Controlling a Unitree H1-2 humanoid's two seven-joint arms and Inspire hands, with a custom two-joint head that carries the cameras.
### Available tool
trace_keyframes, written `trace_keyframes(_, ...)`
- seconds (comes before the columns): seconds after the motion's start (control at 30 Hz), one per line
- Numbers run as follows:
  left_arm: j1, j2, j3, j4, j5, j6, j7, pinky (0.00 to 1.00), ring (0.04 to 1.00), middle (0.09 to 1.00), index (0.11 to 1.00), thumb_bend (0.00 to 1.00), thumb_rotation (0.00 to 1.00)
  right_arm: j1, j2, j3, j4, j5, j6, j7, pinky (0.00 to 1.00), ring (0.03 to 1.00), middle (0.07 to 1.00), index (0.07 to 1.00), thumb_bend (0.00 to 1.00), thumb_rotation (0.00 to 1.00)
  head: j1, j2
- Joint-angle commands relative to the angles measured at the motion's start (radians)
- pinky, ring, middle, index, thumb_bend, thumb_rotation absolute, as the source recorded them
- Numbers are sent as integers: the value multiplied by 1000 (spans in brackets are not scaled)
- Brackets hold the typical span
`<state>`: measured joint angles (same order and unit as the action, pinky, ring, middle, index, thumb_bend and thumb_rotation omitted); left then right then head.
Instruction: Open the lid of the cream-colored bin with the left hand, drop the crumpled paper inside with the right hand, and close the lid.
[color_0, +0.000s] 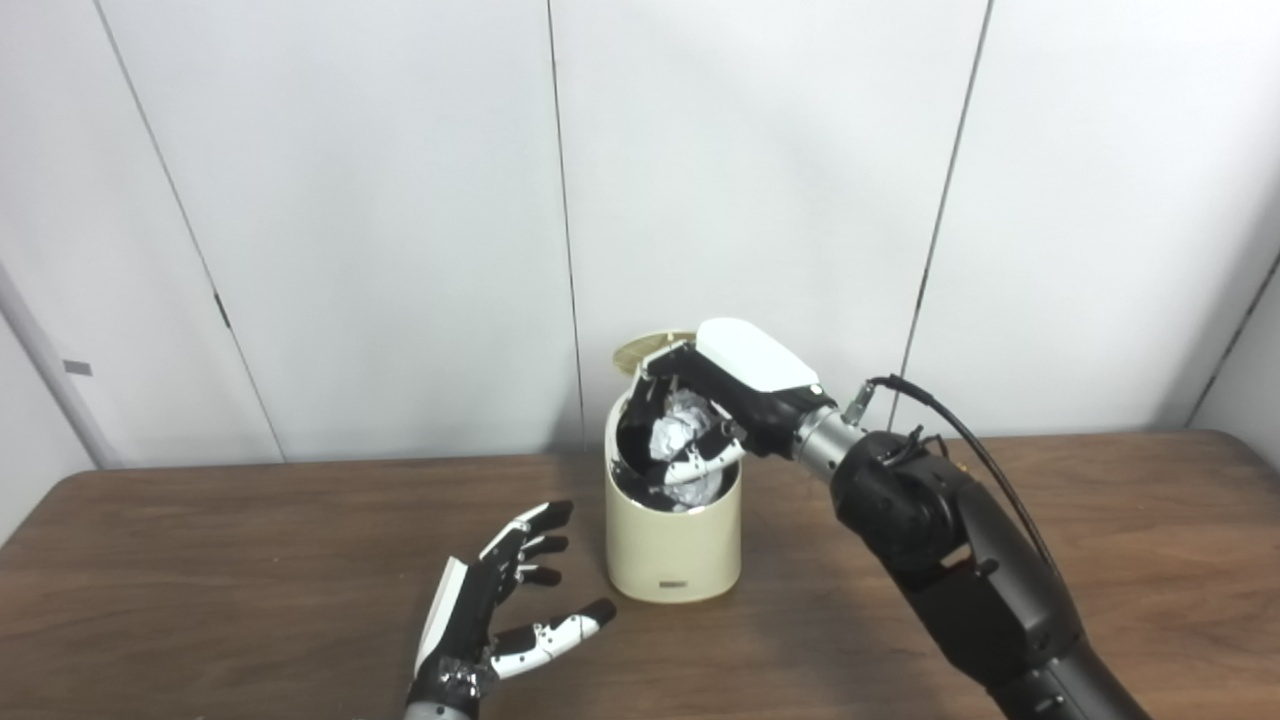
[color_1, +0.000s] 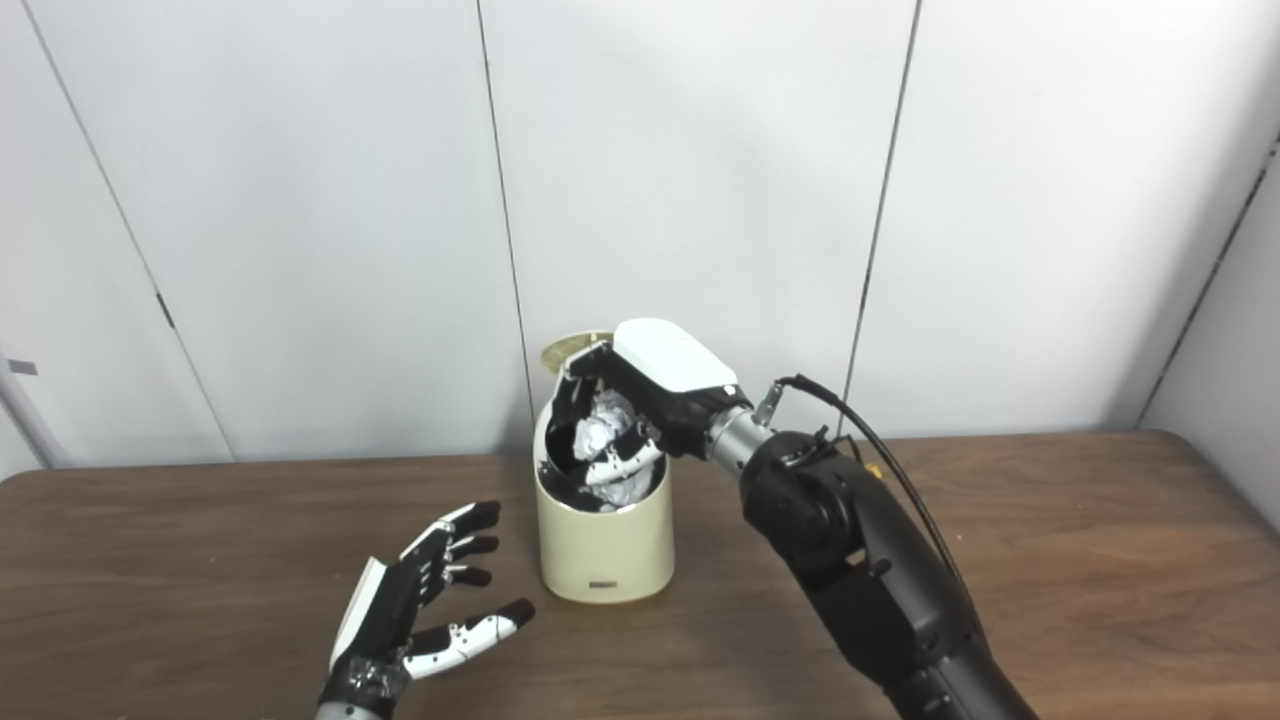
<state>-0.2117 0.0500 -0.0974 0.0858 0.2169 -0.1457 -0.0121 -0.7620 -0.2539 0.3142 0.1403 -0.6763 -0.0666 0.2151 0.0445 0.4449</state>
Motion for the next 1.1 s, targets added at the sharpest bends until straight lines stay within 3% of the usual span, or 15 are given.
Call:
trace_keyframes(0.0, -24, -2, 1, -27, -2, -32, 10, 682, 798, 858, 872, 736, 171, -37, 4, -11, -22, -12, -45, -71, 339, 383, 505, 513, 514, 0, 0, 1)
trace_keyframes(0.3, -25, -3, 0, -21, 0, -37, 11, 678, 799, 859, 873, 736, 171, -24, 11, -10, -19, -30, -63, -115, 332, 396, 511, 514, 504, 0, 0, -1)
trace_keyframes(0.47, -26, 0, 1, -18, -1, -42, 10, 678, 796, 858, 873, 734, 168, -24, -20, 25, -47, -126, -19, -66, 328, 430, 520, 532, 497, 0, -4, 0)
trace_keyframes(0.5, -26, 1, 1, -20, -2, -40, 8, 680, 795, 857, 871, 734, 169, -24, -28, 34, -60, -149, -3, -45, 361, 495, 504, 512, 516, 2, -4, 0)
trace_keyframes(0.57, -25, 2, 1, -21, -3, -39, 6, 684, 796, 857, 870, 731, 169, -22, -36, 43, -77, -171, 12, -17, 386, 555, 621, 501, 521, 103, -4, 0)
trace_keyframes(0.63, -24, 3, 1, -21, -4, -39, 6, 668, 793, 858, 867, 736, 174, -18, -38, 43, -88, -169, 11, -4, 415, 591, 676, 498, 522, 129, -5, 0)
trace_keyframes(0.9, -22, 6, -2, -27, 6, -32, 5, 688, 793, 857, 864, 733, 176, -14, -45, 45, -111, -158, 5, 28, 438, 617, 707, 496, 523, 136, -5, 5)
trace_keyframes(1.07, -24, 5, -2, -28, 0, -31, 1, 650, 792, 859, 860, 734, 171, -11, -47, 46, -115, -160, 6, 48, 445, 624, 715, 497, 523, 136, -4, 6)
